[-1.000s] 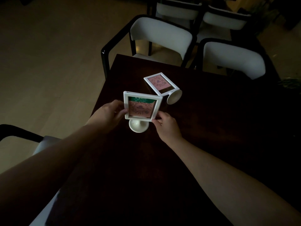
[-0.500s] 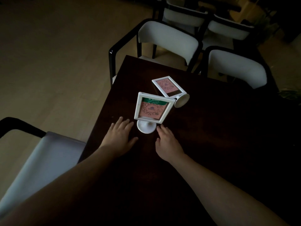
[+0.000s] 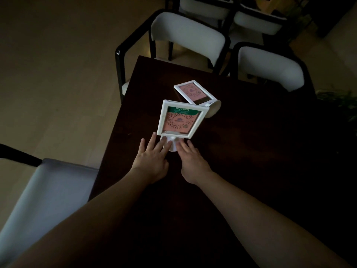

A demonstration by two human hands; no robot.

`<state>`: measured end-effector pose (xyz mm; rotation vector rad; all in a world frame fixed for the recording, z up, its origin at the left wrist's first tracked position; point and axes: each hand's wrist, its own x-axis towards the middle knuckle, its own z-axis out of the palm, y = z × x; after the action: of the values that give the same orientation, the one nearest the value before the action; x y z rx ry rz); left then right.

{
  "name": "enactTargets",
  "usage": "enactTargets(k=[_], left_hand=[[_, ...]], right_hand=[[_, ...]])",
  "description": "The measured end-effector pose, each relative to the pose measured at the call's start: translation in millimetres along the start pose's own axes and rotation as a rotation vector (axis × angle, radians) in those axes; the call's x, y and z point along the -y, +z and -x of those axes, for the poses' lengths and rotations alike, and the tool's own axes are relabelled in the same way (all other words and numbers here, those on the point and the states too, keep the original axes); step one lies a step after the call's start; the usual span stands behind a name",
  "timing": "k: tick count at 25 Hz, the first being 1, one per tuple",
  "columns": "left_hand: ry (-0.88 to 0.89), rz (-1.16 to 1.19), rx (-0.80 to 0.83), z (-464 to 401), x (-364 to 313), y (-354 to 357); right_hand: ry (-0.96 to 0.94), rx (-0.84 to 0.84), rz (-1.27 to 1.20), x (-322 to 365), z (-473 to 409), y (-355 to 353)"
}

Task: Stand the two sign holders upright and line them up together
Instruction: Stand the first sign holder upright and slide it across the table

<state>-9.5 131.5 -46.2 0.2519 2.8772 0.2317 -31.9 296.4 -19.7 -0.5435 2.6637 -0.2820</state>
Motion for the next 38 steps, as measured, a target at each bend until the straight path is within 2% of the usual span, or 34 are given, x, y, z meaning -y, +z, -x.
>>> enactTargets(k=[14, 38], left_hand=[[0.01, 0.016, 0.025, 4.3, -27.0, 12.3], [0.169, -0.038, 0.14, -50.8, -223.4, 28.1]], right_hand=[[0.002, -0.028, -0.068, -26.4, 18.1, 16.0], [0.182, -0.07, -0.127, -206.5, 107.9, 5.8]])
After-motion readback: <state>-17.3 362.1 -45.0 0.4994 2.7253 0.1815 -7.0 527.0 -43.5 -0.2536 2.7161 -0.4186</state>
